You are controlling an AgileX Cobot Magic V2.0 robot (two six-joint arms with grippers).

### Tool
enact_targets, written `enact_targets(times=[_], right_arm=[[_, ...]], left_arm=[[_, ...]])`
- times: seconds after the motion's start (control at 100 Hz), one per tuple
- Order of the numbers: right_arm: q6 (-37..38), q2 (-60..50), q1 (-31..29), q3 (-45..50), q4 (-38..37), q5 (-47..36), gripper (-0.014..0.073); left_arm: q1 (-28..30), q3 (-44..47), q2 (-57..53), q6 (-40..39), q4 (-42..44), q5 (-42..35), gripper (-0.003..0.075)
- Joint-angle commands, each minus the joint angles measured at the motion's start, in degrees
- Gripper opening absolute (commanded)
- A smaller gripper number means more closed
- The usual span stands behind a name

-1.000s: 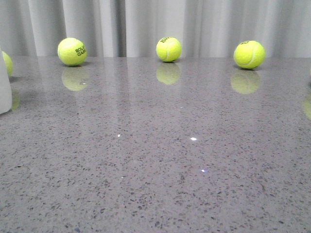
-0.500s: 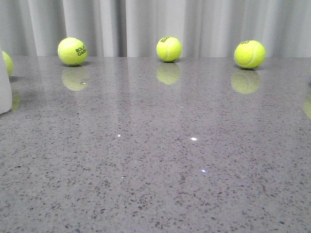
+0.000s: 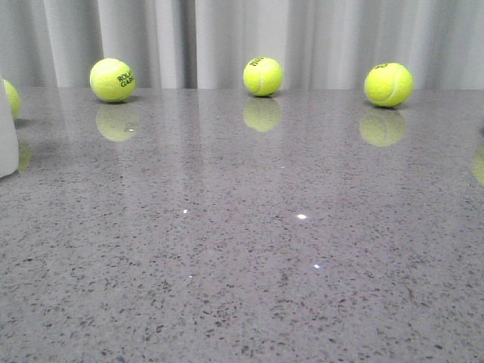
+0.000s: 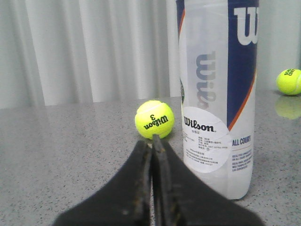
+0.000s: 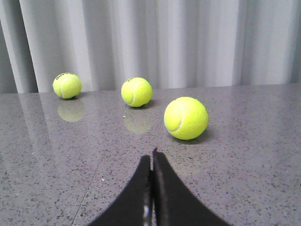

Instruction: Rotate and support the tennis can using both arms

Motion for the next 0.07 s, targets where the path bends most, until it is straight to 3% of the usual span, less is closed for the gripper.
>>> enact_targets(times=[0.0, 0.06], right_arm=[[0.1, -1.2, -0.1, -1.2, -0.9, -4.9, -0.0068], [0.1, -1.2, -0.1, -1.2, -0.9, -4.9, -0.0068]], left_arm=[[0.2, 2.7, -2.2, -0.4, 0.0, -4.8, -0.0021], [0.2, 2.7, -2.2, -0.4, 0.0, -4.8, -0.0021]])
